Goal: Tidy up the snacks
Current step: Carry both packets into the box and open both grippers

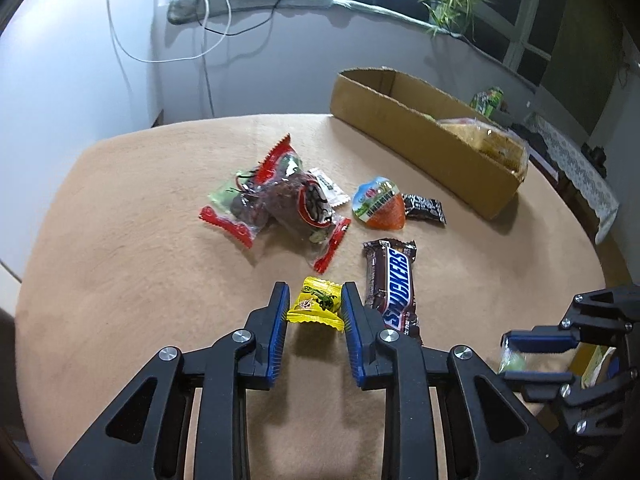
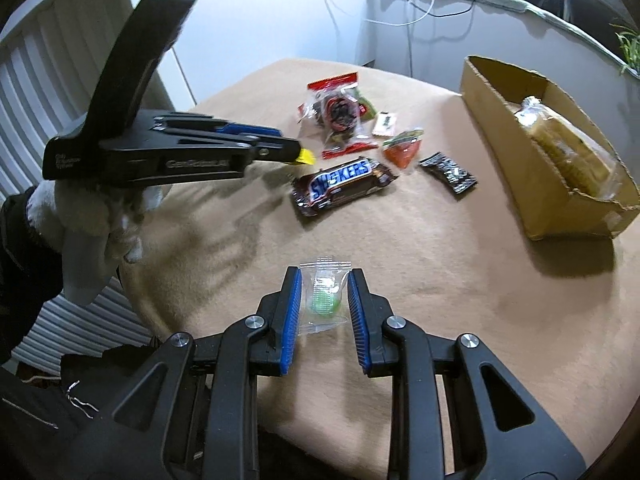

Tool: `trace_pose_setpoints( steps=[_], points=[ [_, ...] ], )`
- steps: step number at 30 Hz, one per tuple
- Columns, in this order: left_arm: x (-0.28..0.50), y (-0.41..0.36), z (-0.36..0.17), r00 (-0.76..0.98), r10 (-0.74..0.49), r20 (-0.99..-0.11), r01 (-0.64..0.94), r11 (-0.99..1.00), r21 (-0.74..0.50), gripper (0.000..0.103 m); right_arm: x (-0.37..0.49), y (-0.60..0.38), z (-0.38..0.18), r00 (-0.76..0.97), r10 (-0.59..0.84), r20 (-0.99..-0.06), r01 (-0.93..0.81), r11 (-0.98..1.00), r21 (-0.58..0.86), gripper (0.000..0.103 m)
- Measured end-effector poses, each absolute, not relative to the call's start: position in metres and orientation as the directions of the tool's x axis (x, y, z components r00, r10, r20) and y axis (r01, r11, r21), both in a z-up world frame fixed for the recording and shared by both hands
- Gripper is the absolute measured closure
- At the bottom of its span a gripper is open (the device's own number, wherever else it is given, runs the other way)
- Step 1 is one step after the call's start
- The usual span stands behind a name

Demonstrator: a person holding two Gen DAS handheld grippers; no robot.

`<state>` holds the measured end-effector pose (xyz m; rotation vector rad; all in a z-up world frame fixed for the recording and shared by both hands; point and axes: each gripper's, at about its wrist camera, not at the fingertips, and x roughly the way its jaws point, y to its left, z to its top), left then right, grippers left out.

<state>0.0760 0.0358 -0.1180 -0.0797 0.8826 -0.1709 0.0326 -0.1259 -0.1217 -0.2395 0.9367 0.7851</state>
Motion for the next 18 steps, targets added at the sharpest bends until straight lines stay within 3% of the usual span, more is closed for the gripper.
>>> trace_pose_setpoints(
  steps=[18],
  points=[
    [0.088,0.024,-0.053,0.747,-0.256,-0.613,0.135,0.962,-0.236,0.078,0.07,-0.175,-0.067,0.504,0.49,-0.711,-0.607,0.787,0.111,0.078]
  ],
)
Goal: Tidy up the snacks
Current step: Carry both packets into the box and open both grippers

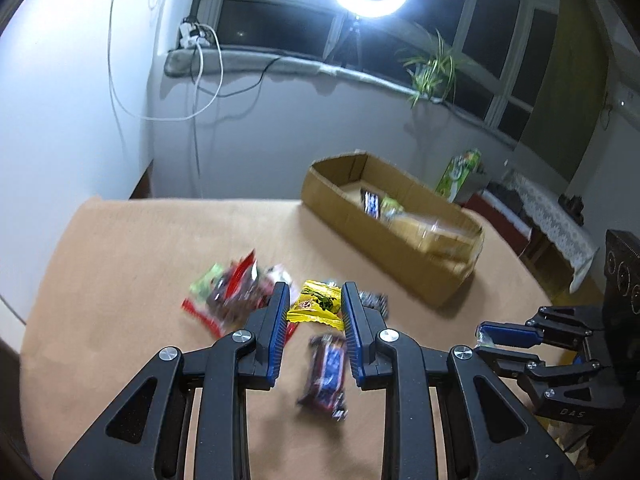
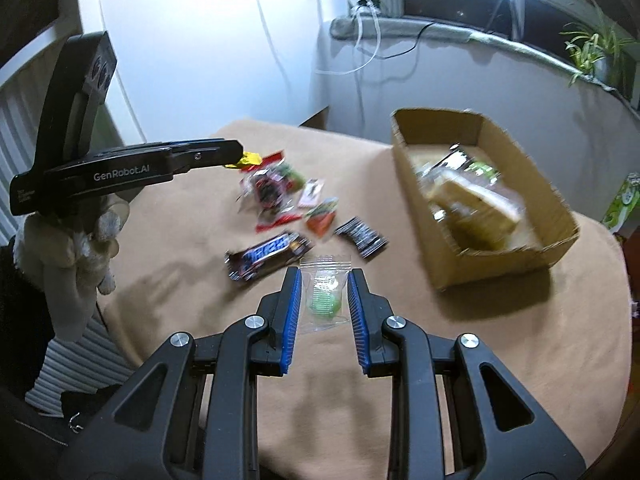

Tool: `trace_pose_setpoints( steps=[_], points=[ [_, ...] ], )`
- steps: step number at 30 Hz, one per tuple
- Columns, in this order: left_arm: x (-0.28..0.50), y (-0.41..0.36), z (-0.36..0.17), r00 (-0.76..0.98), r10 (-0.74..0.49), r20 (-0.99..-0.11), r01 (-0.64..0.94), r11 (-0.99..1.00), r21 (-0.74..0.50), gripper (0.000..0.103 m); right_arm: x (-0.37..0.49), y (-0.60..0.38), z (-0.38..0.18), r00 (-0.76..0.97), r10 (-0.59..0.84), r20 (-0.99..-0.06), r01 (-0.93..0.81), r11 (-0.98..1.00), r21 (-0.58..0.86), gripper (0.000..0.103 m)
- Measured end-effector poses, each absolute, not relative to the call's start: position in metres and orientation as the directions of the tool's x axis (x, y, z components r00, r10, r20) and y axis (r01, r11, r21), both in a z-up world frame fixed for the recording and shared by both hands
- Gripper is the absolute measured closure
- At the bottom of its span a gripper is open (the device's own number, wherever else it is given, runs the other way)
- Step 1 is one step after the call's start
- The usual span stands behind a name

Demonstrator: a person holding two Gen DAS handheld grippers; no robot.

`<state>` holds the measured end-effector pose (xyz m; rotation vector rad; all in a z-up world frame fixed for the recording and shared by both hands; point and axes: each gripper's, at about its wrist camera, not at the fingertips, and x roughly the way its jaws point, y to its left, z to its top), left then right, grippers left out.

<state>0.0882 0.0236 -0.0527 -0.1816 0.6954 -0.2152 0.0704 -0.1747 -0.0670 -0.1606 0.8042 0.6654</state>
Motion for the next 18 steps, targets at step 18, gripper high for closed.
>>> trace_pose_setpoints(
  steps=[18],
  points=[
    [0.167,-0.026,-0.032,0.747,-0.33,-0.577,0.201,0.939,-0.277,0.078,0.156,-0.25,-0.019,0.647,0.407,-0.644,-0.454,0.885,0.103,0.078]
  ],
)
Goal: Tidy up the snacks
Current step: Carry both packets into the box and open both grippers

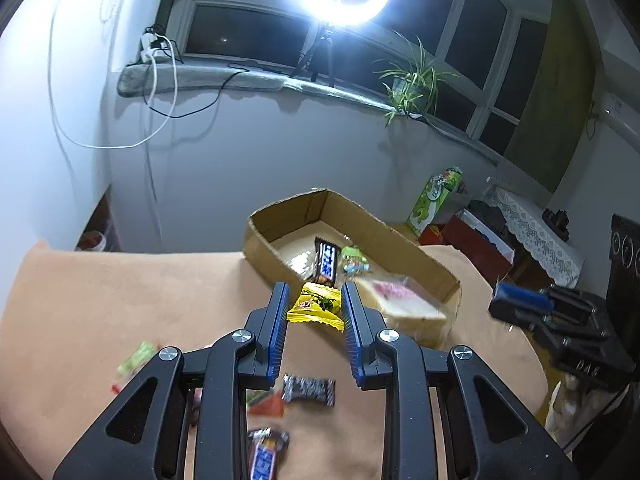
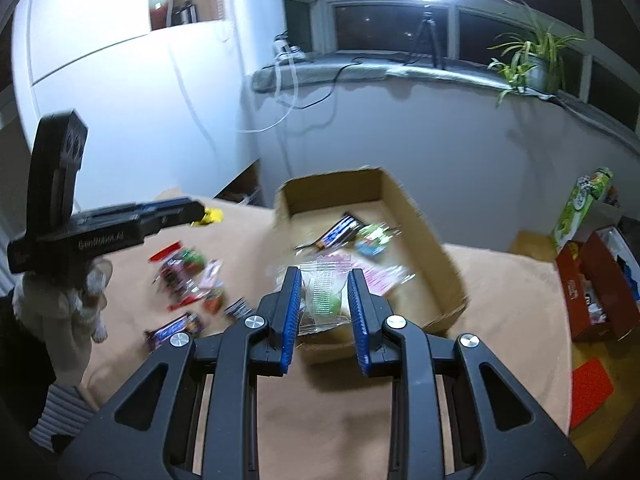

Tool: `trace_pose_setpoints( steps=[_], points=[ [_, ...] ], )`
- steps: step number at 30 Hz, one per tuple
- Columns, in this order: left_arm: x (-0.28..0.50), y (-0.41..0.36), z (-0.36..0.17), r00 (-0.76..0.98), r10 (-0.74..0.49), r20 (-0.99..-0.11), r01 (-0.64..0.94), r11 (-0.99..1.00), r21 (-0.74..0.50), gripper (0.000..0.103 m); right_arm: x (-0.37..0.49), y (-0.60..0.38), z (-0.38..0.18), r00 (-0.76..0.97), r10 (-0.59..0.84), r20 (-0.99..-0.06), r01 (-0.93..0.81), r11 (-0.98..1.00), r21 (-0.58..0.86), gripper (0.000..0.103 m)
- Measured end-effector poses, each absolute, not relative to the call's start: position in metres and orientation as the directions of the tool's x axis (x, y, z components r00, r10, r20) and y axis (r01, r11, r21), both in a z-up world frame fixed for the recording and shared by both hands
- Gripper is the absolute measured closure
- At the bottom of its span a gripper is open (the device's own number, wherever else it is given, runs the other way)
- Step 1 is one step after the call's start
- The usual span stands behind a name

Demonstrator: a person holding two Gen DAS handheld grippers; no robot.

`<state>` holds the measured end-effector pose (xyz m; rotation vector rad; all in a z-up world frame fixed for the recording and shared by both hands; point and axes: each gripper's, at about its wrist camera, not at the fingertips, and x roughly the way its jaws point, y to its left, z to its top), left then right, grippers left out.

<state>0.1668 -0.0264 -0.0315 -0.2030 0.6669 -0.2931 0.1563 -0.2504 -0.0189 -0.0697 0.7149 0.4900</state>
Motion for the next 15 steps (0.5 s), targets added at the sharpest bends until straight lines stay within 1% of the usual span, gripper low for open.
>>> trace_pose_setpoints(
  steps=[10,15],
  points=[
    [0.206,-0.05,-0.035,0.73,-0.343,-0.592,0.212,0.936,-0.281,0.078,0.216,-0.268,-0.03,0.631,0.378,-0.677,-0.404,0.906,0.129,0.078],
    [0.225,-0.056,-0.044,0.712,-0.338,-0.615,0.2,0.938,-0.283,0.078,0.239,-0.268,-0.044,0.611,0.372,-0.699,-0.389,0.91,0.144,0.078]
  ],
)
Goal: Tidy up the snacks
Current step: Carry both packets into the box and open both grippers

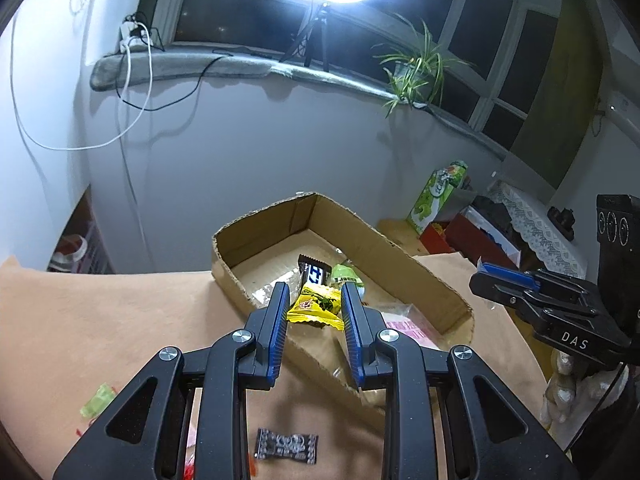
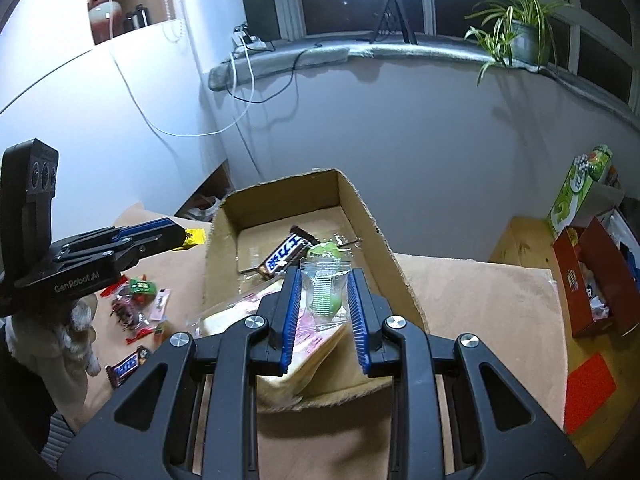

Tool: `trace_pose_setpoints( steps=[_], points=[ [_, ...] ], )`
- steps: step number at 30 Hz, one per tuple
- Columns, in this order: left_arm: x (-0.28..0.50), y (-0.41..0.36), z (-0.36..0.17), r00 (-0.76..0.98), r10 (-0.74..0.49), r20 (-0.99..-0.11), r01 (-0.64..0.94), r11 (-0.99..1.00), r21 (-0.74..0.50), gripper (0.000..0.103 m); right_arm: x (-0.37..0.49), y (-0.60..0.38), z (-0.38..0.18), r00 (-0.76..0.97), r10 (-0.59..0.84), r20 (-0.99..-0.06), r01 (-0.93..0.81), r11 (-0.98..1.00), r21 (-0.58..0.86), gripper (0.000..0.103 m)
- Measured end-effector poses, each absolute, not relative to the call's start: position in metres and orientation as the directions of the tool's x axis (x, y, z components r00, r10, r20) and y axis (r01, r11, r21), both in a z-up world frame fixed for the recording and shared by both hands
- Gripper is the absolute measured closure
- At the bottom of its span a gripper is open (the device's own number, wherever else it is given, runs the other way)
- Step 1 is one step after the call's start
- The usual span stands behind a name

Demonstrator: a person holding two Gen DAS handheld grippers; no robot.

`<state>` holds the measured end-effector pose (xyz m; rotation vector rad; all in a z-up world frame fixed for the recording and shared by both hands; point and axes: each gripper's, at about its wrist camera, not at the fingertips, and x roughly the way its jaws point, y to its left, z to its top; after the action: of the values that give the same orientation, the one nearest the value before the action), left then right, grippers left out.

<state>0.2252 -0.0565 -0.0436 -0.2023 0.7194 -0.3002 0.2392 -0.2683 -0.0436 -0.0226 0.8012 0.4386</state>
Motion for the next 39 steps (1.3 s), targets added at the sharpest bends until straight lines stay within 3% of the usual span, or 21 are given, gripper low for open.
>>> trace_pose_setpoints(
  steps=[13,15,16,17,19,39],
  points=[
    [0.245,-0.067,-0.061,0.672,-0.345,-0.655,0.19,0.936,-0.297,0.078,0.259,-0.267,-0.067,0.578,0.353,-0.735,-0.369,0.917,0.15,0.077],
    [0.246,-0.069,-0.061,0.671,-0.343,-0.657,0.189,0.936,-0.296,0.077,0.258,-0.267,-0.066,0.581,0.346,-0.737,-0.369,0.919,0.14,0.058],
    [0.246,-0.07,-0.06,0.667,-0.344,-0.661,0.19,0.936,-0.296,0.075,0.256,-0.266,-0.065,0.593,0.338,-0.731,-0.366,0.922,0.13,0.036],
    [0.247,-0.07,-0.06,0.664,-0.343,-0.665,0.188,0.937,-0.296,0.068,0.255,-0.266,-0.063,0.6,0.337,-0.725,-0.366,0.922,0.126,0.027],
    [0.246,-0.07,-0.059,0.667,-0.339,-0.663,0.185,0.938,-0.294,0.06,0.252,-0.266,-0.059,0.609,0.342,-0.715,-0.371,0.92,0.125,0.027],
    [0.208,-0.049,-0.033,0.706,-0.326,-0.629,0.179,0.941,-0.287,0.06,0.208,-0.254,-0.032,0.631,0.377,-0.678,-0.421,0.901,0.109,0.026]
  ],
)
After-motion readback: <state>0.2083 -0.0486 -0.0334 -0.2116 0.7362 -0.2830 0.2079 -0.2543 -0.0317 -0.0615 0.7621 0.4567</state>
